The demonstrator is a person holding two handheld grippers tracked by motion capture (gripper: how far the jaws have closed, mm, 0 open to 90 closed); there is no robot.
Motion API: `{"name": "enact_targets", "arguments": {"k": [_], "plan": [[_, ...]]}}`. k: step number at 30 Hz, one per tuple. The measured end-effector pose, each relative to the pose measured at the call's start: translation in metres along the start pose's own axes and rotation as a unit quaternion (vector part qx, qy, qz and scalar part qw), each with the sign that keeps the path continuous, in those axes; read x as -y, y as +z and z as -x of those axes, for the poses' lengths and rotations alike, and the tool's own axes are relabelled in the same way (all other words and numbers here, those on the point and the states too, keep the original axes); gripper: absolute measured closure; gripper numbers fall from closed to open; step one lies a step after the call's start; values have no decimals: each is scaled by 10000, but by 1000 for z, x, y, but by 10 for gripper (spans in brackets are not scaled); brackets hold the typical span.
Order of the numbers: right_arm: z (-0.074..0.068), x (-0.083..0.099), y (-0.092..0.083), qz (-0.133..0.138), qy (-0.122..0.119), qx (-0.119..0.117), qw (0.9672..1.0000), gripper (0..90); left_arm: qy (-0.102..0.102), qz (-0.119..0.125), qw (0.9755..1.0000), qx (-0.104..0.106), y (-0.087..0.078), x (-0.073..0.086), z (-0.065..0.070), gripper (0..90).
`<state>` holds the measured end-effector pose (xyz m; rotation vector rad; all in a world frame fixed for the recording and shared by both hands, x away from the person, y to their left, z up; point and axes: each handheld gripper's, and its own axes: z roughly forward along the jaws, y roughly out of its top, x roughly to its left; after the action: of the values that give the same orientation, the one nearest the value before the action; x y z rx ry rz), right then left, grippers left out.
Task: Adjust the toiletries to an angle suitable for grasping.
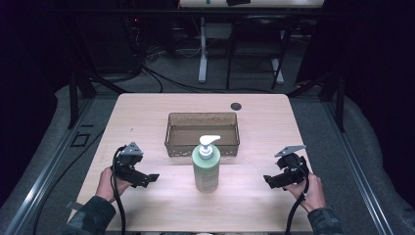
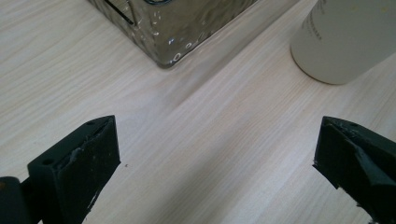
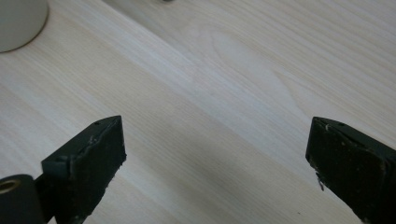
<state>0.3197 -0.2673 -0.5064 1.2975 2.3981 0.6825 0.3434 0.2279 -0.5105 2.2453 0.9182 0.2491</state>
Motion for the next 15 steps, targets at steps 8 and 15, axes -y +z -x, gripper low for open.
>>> {"name": "enact_targets", "arguments": {"k": [8,15], "plan": [[-5,-2,4,-62,-214,-112,9997,48,2,-39,9999,121,2,-1,1,1],[-1,0,11,-315,-421,-63,9986,30,138,92,9993,341,3,-12,12,1]]}}
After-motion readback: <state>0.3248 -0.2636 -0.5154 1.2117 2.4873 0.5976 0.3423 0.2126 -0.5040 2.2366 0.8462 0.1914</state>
